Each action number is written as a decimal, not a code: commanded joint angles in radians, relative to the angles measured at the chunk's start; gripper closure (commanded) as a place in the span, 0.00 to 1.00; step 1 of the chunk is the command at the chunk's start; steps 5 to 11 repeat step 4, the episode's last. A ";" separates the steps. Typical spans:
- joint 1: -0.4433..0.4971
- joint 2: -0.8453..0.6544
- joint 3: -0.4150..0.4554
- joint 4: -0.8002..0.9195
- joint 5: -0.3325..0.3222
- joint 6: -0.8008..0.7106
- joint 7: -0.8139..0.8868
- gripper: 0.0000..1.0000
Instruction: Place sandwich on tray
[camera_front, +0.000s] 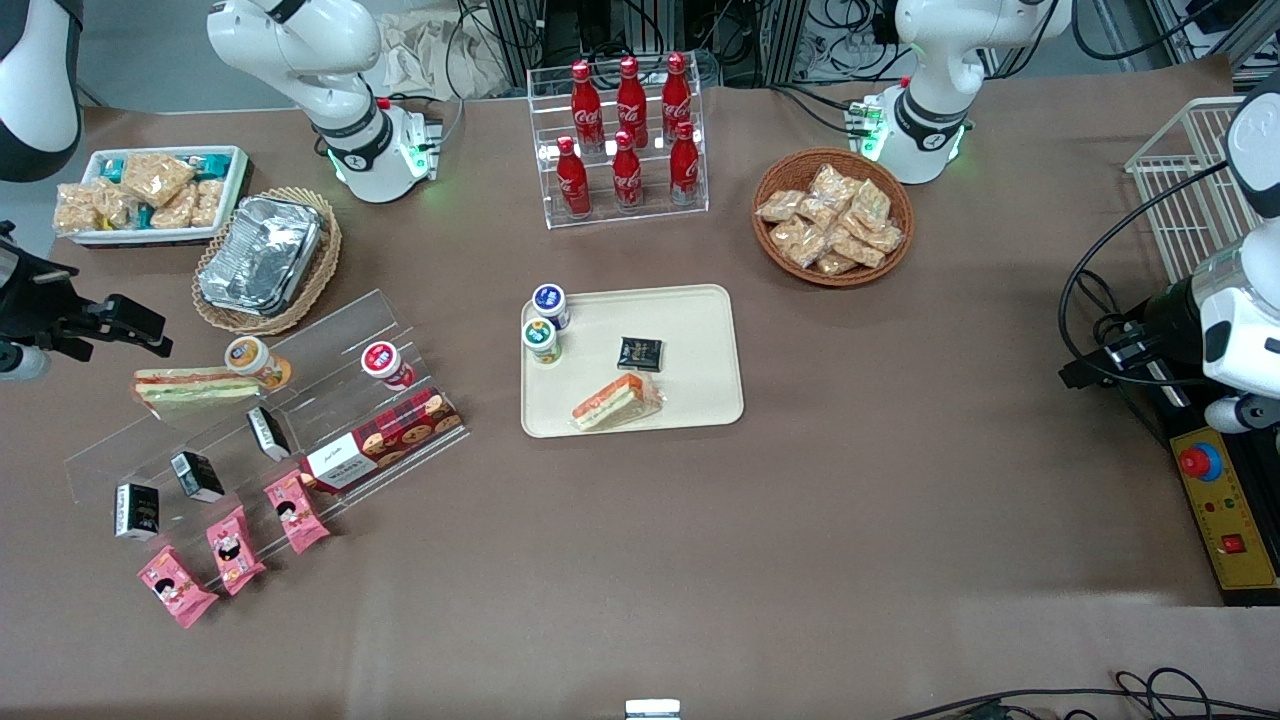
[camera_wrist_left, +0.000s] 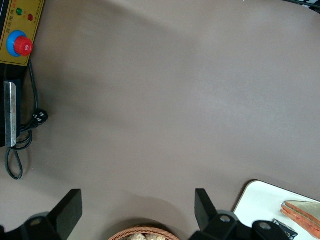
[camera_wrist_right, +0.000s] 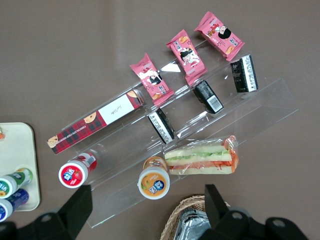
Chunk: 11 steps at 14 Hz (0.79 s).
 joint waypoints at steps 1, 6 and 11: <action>-0.019 -0.001 0.011 0.017 -0.014 -0.041 -0.006 0.00; -0.033 -0.002 0.011 0.016 -0.014 -0.059 -0.005 0.00; -0.033 -0.002 0.011 0.016 -0.014 -0.059 -0.005 0.00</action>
